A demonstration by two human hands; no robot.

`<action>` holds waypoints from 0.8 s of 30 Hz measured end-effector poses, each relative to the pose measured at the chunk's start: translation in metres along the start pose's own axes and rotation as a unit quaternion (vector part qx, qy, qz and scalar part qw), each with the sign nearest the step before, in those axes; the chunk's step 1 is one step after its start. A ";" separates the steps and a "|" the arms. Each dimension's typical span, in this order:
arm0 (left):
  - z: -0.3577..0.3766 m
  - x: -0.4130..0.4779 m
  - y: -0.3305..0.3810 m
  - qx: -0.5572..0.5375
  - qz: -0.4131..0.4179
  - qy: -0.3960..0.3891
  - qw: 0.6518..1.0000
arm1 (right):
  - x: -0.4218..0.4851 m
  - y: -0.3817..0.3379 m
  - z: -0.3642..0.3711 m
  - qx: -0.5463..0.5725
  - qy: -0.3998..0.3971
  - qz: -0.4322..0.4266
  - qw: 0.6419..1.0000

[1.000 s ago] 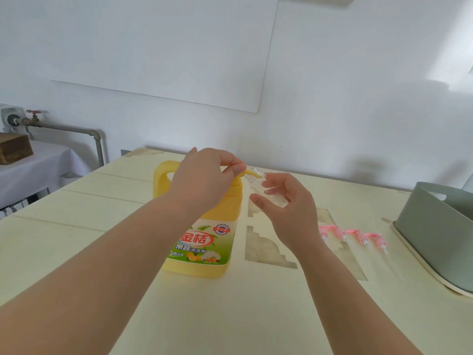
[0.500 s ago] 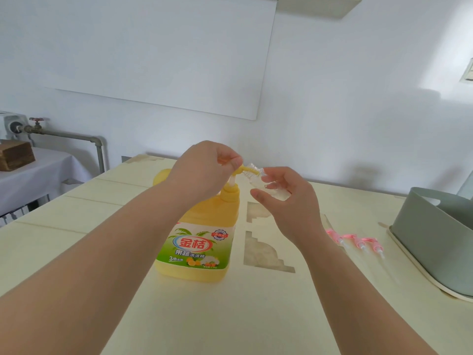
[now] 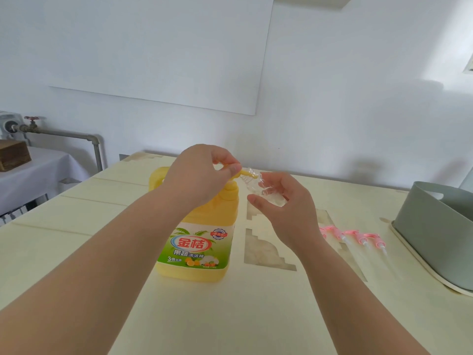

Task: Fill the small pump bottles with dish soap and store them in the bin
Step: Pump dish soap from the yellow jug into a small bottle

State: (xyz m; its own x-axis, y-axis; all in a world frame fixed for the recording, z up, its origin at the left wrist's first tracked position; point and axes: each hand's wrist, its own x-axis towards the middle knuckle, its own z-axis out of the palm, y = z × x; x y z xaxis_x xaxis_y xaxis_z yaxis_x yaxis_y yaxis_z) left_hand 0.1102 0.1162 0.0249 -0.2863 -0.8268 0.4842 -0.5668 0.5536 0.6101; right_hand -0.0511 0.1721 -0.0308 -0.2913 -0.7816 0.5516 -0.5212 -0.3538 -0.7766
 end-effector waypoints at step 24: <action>-0.020 0.016 0.015 -0.017 -0.030 -0.067 0.997 | 0.007 -0.012 -0.008 0.016 -0.017 0.014 1.000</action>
State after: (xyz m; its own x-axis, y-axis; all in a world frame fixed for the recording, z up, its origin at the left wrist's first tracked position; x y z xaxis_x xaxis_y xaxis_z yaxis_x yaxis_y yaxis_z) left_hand 0.1126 0.1136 0.0548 -0.3543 -0.8632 0.3596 -0.5600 0.5038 0.6577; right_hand -0.0529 0.1747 -0.0149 -0.2782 -0.8081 0.5192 -0.4867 -0.3474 -0.8015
